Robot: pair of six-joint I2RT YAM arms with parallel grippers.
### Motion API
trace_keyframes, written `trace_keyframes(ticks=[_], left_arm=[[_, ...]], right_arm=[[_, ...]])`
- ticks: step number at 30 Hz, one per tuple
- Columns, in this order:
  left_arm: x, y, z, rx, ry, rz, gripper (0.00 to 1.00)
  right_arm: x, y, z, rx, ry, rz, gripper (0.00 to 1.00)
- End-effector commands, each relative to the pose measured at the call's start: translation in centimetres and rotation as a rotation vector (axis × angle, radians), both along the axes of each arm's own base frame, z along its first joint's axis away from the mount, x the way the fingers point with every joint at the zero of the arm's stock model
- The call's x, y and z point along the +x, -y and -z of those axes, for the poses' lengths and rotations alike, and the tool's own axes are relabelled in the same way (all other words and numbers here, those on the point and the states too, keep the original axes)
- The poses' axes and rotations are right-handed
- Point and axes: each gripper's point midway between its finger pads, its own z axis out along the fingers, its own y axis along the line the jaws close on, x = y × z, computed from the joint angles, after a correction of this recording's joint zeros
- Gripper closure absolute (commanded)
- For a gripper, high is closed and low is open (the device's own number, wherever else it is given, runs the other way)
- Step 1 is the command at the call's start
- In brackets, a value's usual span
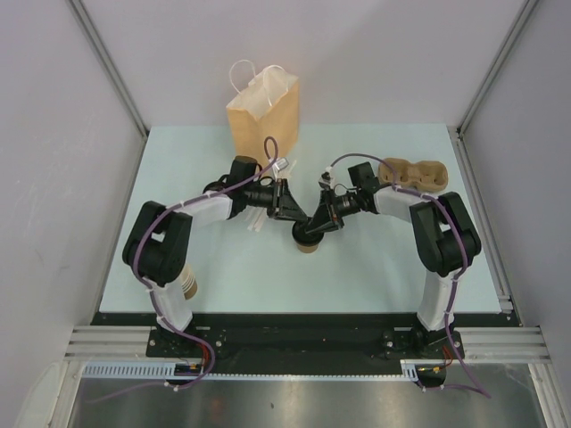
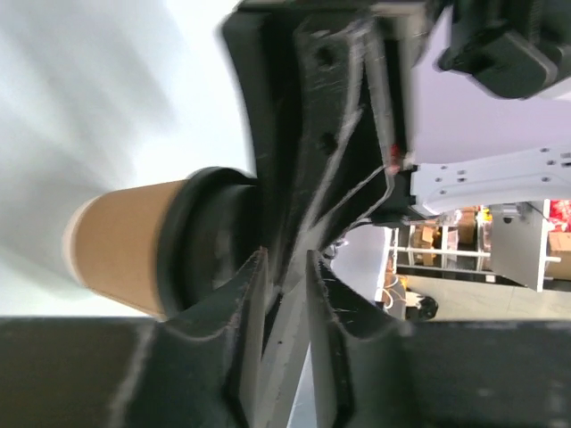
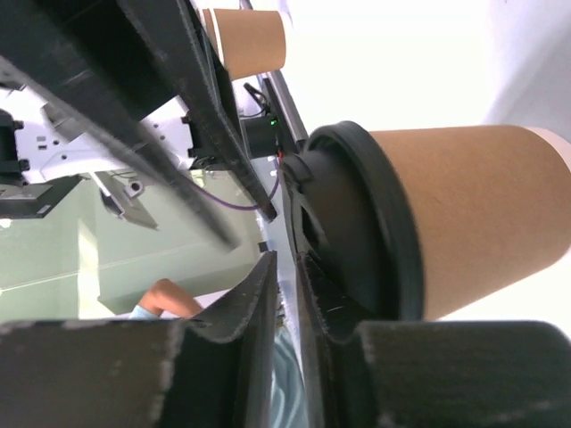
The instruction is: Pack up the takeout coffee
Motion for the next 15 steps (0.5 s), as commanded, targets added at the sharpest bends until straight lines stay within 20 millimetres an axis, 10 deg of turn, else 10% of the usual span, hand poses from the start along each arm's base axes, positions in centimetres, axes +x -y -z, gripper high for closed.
trace_keyframes(ticks=[1, 10, 15], left_arm=[[-0.3, -0.2, -5.9, -0.094, 0.156, 0.013, 0.66], [-0.7, -2.6, -9.8, -0.018, 0.335, -0.016, 0.27], [-0.3, -5.7, -9.7, 0.228, 0.582, -0.005, 0.0]], right_arm=[[1.3, -1.1, -1.4, -0.038, 0.164, 0.044, 0.72], [1.1, -0.6, -9.1, 0.049, 0.347, 0.047, 0.26], [2.1, 2.4, -9.8, -0.023, 0.407, 0.113, 0.0]])
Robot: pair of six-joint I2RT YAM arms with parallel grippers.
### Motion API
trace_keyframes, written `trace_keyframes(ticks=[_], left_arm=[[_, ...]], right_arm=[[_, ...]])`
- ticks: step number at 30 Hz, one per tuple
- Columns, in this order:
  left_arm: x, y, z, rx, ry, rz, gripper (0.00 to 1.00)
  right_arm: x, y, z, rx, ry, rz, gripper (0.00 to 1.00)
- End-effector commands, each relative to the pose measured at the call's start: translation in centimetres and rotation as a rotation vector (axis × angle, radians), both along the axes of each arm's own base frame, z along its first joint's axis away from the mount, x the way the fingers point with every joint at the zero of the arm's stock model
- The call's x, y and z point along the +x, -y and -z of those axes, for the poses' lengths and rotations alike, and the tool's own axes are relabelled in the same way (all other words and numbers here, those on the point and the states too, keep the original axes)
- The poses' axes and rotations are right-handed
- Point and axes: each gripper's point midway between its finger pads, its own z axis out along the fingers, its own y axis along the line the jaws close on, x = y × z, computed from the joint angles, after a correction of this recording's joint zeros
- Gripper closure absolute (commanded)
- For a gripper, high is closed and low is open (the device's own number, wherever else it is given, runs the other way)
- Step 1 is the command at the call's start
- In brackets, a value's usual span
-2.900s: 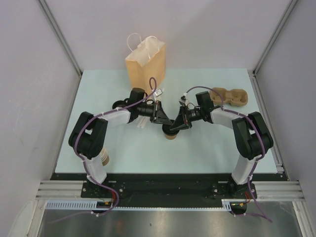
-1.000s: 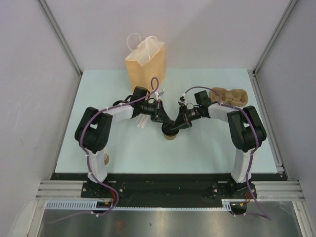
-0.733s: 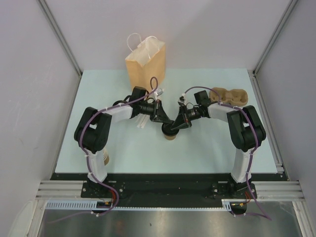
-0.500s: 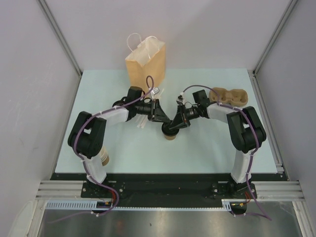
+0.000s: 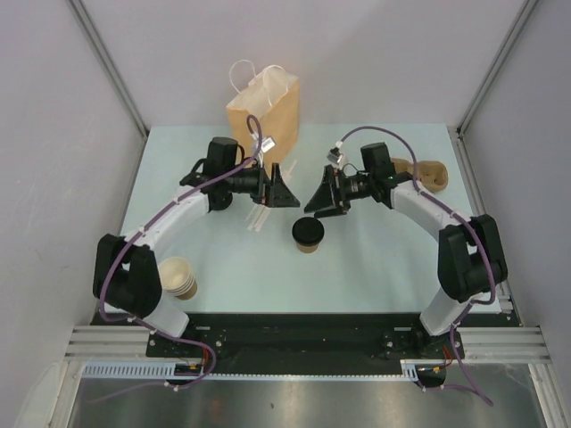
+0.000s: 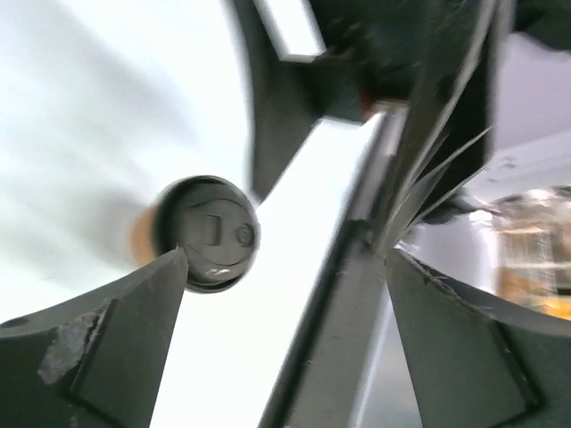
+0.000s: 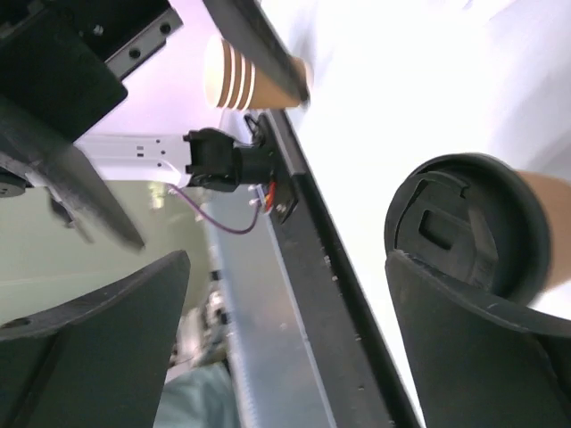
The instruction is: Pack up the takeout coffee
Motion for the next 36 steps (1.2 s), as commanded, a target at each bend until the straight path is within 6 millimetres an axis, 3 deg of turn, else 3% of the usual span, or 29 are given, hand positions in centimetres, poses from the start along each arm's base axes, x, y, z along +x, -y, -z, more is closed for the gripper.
trace_keyframes(ticks=[1, 5, 10, 12, 16, 22, 27, 36], left_arm=[[1.2, -3.4, -1.7, 0.257, 0.298, -0.045, 0.0], [1.0, -4.0, -1.2, 0.462, 0.464, 0.036, 0.0], [1.3, -2.4, -0.1, 0.627, 0.557, 0.019, 0.01], [1.4, -1.3, -0.2, 0.604, 0.571, 0.009, 0.0], [0.4, 1.8, 0.3, 0.541, 0.549, 0.07, 0.01], [-0.3, 4.3, 2.4, 0.566, 0.514, 0.151, 0.0], [1.0, 5.0, 3.8, 0.653, 0.536, 0.12, 0.01], [-0.1, 5.4, 7.2, 0.73, 0.465, 0.191, 0.0]], right_arm=[[2.0, 3.3, -2.6, -0.062, 0.159, 0.101, 0.0], [4.0, 7.8, -1.2, -0.202, 0.223, 0.223, 0.0], [5.3, 11.0, -0.6, -0.288, 0.249, 0.312, 0.0], [5.5, 11.8, -0.4, -0.325, 0.27, 0.331, 0.0], [5.8, 12.2, -0.7, -0.33, 0.273, 0.352, 0.01], [6.0, 12.1, -0.7, -0.322, 0.271, 0.358, 0.0], [6.1, 12.1, -0.7, -0.319, 0.27, 0.36, 0.0], [6.2, 12.2, -0.3, -0.318, 0.255, 0.355, 0.0]])
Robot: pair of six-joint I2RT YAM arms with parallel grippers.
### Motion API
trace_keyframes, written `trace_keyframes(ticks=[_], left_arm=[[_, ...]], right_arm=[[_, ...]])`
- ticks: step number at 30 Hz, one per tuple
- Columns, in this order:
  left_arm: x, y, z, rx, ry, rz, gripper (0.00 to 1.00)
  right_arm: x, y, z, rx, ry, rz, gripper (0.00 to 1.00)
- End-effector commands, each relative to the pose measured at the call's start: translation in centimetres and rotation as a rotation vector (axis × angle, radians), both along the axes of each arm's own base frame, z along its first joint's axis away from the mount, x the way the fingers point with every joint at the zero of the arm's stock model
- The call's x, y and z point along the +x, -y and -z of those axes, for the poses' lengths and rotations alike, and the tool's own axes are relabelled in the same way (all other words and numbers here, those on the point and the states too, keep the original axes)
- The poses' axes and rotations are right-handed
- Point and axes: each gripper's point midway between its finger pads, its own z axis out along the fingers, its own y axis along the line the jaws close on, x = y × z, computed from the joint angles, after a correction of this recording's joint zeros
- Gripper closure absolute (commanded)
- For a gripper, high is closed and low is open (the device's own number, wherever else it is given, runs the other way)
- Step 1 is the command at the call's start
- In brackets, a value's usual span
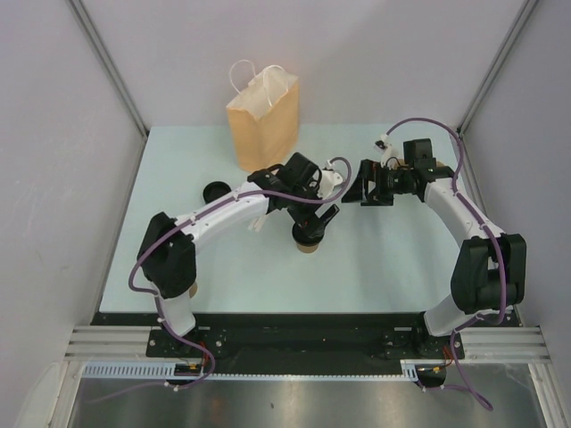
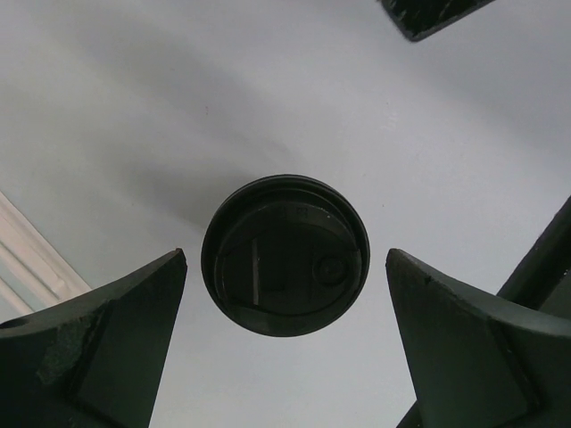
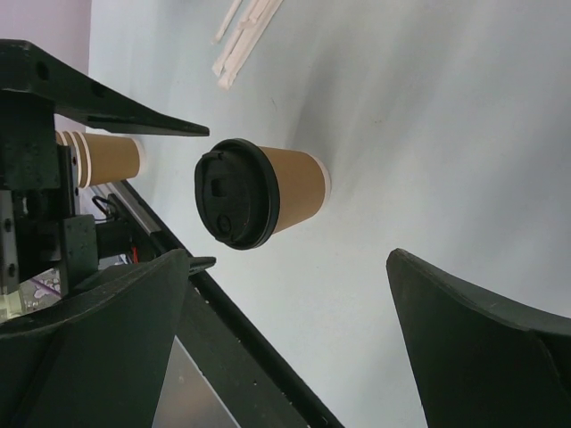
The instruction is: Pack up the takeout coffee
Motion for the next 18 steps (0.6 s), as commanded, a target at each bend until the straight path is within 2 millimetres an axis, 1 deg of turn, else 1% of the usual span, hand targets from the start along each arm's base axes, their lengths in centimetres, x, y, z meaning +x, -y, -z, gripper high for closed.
trace_keyframes(ticks=[1, 6, 12, 18], left_arm=[[0.2, 0.0, 0.1, 0.033, 0.016, 0.011, 0.01], [0.1, -0.1, 1.0, 0.047, 0.004, 0.008, 0.0], [-0.4, -0.3, 2.5, 0.072, -0.031, 0.019, 0.0], [-0.5, -0.4, 3.4, 0.085, -0.045, 0.016, 0.0]], right_arm=[[0.8, 0.2, -1.7, 0.005, 0.066, -0.003, 0.0], [0.9, 0.3, -1.6, 0.019, 0.054, -0.001, 0.0], [1.0, 0.5, -1.4, 0.026, 0.04, 0.004, 0.0], [1.0, 0.6, -1.5, 0.031, 0.041, 0.008, 0.0]])
